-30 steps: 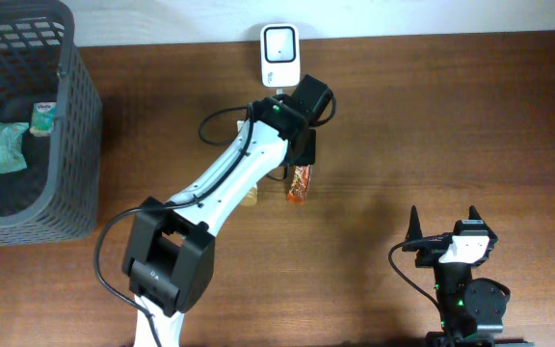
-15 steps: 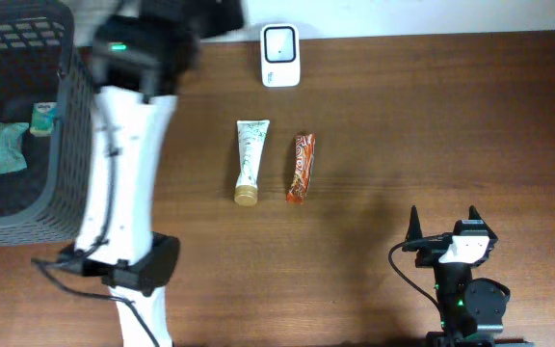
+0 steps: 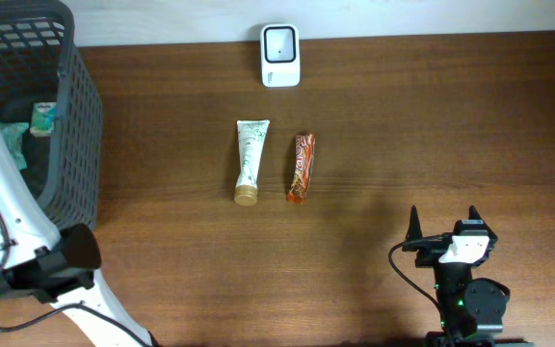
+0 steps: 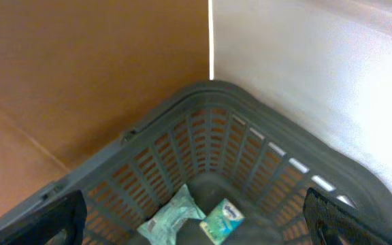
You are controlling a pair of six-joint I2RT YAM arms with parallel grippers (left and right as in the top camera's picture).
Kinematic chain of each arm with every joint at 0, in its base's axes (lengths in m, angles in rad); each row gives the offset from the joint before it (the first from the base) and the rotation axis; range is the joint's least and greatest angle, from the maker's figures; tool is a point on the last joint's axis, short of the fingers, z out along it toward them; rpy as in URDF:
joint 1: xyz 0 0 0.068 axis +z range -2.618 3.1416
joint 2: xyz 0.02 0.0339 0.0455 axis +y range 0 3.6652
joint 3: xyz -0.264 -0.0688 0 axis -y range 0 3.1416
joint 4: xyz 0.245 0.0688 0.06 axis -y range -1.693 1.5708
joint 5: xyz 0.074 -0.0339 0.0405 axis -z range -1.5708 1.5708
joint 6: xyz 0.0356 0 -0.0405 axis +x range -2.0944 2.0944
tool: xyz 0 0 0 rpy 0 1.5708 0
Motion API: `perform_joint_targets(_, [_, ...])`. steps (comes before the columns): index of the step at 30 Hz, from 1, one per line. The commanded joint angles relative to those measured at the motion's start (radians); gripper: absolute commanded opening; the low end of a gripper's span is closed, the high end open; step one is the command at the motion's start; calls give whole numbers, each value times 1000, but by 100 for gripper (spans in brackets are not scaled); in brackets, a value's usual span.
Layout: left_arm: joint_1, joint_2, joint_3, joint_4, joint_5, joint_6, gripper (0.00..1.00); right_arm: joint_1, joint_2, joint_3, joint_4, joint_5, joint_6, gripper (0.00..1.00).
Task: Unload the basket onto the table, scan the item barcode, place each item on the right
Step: 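Place the candy bar beside the tube with the left gripper, then grasp the mint-green wet-wipe pack in the basket with the left gripper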
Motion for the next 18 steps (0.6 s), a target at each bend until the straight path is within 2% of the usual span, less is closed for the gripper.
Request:
perform_joint_targets(1, [46,26,-174,108,59,180,100,5,-6,-7,-4,8,2,99])
perform_joint_targets(4, [59,31,-375,235,197,478,100,5,-6,-7,-4,8,2,99])
perform_joint_targets(6, [59,37,-524,350,196,592,98,5,-6,-7,-4,8,2,99])
perform_joint_targets(8, [59,47,-617,428,195,671,79,5,-6,-7,-4,8,2,99])
perform_joint_targets(13, [93,140,-660,455,195,701,78,5,-6,-7,-4,8,2,99])
perform_joint_targets(15, [114,195,-660,439,121,702,73,5,-6,-7,-4,8,2,99])
perform_joint_targets(18, [122,241,-660,429,116,712,66,5,-6,-7,-4,8,2,99])
